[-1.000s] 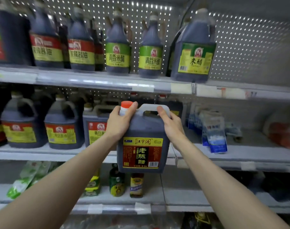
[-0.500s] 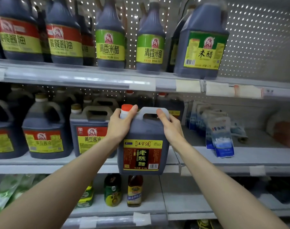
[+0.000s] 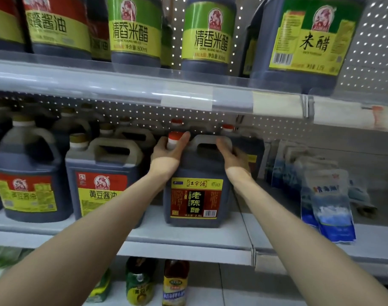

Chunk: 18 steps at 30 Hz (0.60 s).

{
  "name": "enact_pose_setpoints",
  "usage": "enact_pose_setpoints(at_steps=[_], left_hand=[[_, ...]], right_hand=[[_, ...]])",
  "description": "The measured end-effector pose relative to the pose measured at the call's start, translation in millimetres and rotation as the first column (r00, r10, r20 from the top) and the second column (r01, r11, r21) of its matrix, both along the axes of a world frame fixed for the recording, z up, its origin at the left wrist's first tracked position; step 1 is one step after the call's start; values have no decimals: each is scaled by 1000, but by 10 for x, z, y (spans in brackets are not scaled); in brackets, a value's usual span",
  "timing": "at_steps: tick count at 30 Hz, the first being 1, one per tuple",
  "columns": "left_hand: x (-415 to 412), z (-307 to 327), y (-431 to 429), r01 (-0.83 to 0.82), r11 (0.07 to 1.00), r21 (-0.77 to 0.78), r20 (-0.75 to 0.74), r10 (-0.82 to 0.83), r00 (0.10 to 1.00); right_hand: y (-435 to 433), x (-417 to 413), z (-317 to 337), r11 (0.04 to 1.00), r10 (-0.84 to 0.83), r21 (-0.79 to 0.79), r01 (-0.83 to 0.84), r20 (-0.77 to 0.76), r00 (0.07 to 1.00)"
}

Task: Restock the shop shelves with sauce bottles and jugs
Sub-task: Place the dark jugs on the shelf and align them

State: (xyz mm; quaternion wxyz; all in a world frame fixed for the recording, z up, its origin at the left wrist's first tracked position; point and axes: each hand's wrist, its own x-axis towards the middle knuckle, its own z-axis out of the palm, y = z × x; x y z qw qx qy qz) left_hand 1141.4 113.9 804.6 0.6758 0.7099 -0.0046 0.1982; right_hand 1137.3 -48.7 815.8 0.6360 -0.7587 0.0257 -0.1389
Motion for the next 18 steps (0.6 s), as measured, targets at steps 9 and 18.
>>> enact_pose_setpoints(at_steps=[9,18], left_hand=[[244,-96,46,-29,999,12,-42,30,999],[44,-305,38,57,997,-58,-10,-57,998]], right_hand=[[66,239,-200,999,42,-10,-42,64,997],[38,182,-267,994,103,-23,-104,-4,995]])
